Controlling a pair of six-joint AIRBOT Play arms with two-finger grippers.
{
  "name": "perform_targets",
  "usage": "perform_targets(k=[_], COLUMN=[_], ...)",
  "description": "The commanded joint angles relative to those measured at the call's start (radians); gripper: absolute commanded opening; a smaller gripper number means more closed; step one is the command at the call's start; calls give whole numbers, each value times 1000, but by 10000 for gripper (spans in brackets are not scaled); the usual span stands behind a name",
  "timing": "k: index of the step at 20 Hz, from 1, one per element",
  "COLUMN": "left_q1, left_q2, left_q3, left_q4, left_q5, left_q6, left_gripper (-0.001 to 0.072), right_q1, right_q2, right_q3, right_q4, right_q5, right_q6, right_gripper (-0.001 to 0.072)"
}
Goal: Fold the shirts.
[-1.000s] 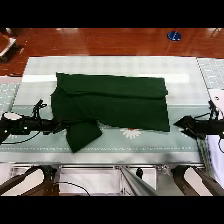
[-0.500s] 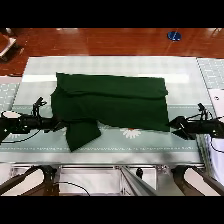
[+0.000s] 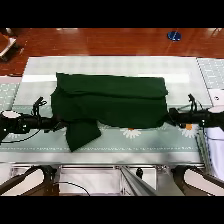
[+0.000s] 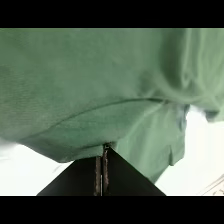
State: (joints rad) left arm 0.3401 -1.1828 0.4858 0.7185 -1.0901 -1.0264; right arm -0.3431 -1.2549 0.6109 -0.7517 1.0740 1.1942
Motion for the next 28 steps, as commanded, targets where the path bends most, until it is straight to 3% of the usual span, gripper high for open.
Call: perform_targets(k=[1, 3, 5, 9, 14, 21, 22, 23, 24, 25, 28], left_q1=[55, 74, 57, -8, -59, -117, -119, -121, -119, -106, -10], left_q2=[4, 3, -33, -200, -460, -756, -773, -782, -782, -781, -778], left_q3=[80, 187, 283, 516, 858, 1164, 1164, 1165, 1165, 1181, 1291], left_q4=[-72, -171, -177, -177, -176, -169, -168, -166, -160, -148, -126], left_q5=[-89, -109, -99, -44, -55, -142, -145, -154, -170, -192, -359], left_q6=[45, 92, 89, -18, -153, -210, -210, -210, -216, -220, -365], left_gripper=[23, 23, 23, 23, 23, 22, 39, 341, 693, 707, 704], right_q1=[25, 25, 29, 29, 29, 74, 74, 74, 71, 58, -20], right_q2=[-14, -15, -16, -80, -292, -559, -577, -583, -580, -579, -573], right_q3=[178, 270, 320, 425, 645, 870, 883, 886, 891, 907, 984], right_q4=[-5, -23, -10, -4, 2, 21, 25, 38, 36, 37, 39], right_q5=[157, 192, 155, 58, 48, 37, 15, -2, -9, 2, 84], right_q6=[-21, 0, 0, 7, 53, 89, 96, 106, 100, 100, 154], right_gripper=[18, 18, 18, 18, 18, 19, 157, 533, 621, 619, 617])
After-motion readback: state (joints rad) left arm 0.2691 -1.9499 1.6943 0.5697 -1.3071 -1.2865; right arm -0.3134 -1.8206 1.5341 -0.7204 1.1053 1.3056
